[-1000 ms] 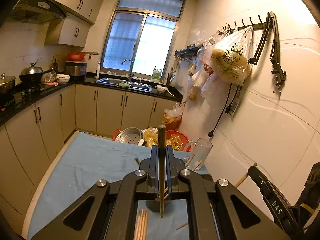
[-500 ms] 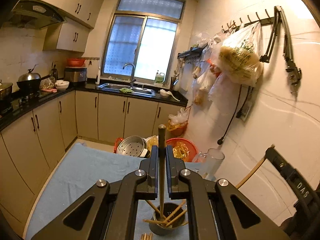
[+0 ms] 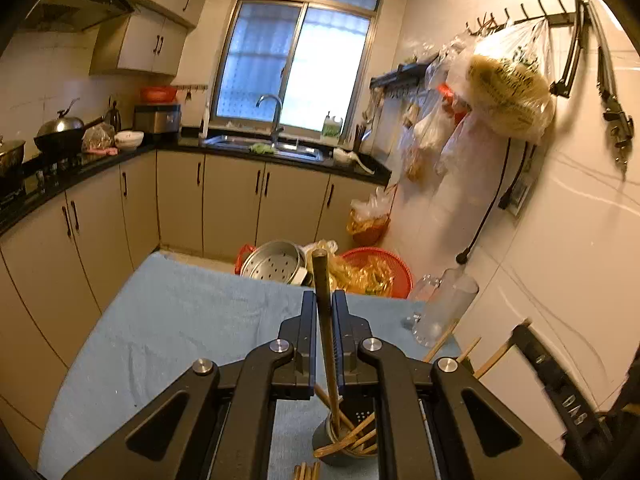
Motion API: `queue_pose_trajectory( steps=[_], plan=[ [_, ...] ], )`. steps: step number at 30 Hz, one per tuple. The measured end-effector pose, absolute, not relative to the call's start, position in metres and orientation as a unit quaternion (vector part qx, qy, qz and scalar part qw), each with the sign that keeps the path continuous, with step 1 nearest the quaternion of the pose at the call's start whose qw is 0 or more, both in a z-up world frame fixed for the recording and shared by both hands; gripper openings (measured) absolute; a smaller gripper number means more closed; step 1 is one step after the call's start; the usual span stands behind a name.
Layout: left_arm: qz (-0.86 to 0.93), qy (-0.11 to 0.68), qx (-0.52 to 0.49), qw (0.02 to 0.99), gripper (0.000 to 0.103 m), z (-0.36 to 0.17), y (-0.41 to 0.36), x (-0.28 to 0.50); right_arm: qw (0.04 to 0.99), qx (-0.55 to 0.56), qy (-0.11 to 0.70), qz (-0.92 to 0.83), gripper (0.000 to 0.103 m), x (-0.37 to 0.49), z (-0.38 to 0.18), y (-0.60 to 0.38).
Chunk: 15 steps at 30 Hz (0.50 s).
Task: Organize utensils
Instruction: 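Drop the left tool's chopstick into the cup while the right tool releases its own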
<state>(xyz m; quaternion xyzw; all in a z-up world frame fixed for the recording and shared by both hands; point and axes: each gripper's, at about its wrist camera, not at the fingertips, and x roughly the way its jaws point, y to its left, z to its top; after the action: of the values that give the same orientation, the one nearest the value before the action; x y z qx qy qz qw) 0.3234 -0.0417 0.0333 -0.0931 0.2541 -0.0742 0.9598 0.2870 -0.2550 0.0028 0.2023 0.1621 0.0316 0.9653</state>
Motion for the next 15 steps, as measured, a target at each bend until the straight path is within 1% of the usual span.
queue_pose_trajectory(
  steps=[5, 8, 9, 11, 12, 13, 14, 15],
  plan=[
    [-0.086, 0.278, -0.088, 0.953, 0.008, 0.021, -0.046, 0.329, 0.953, 0.222, 0.203, 0.037, 0.008, 0.303, -0.028, -0.254],
    [-0.092, 0.285, -0.083, 0.95, 0.008, 0.015, -0.048, 0.331, 0.949, 0.229, 0.212, 0.042, 0.009, 0.308, -0.038, -0.256],
    [-0.095, 0.289, -0.083, 0.949, 0.008, 0.014, -0.048, 0.332, 0.948, 0.23, 0.216, 0.041, 0.012, 0.309, -0.039, -0.258],
    [-0.098, 0.293, -0.087, 0.947, 0.009, 0.012, -0.047, 0.33, 0.943, 0.242, 0.224, 0.048, 0.012, 0.31, -0.041, -0.262],
    [-0.098, 0.293, -0.088, 0.947, 0.011, 0.013, -0.046, 0.329, 0.943, 0.241, 0.226, 0.044, 0.012, 0.31, -0.041, -0.262],
    [-0.099, 0.293, -0.089, 0.947, 0.018, 0.015, -0.045, 0.328, 0.943, 0.241, 0.228, 0.043, 0.013, 0.31, -0.041, -0.263],
    [-0.101, 0.293, -0.091, 0.946, 0.023, 0.017, -0.044, 0.327, 0.942, 0.243, 0.227, 0.049, 0.018, 0.308, -0.039, -0.265],
    [-0.104, 0.292, -0.092, 0.946, 0.034, 0.021, -0.042, 0.321, 0.941, 0.244, 0.227, 0.05, 0.023, 0.305, -0.037, -0.266]
  ],
)
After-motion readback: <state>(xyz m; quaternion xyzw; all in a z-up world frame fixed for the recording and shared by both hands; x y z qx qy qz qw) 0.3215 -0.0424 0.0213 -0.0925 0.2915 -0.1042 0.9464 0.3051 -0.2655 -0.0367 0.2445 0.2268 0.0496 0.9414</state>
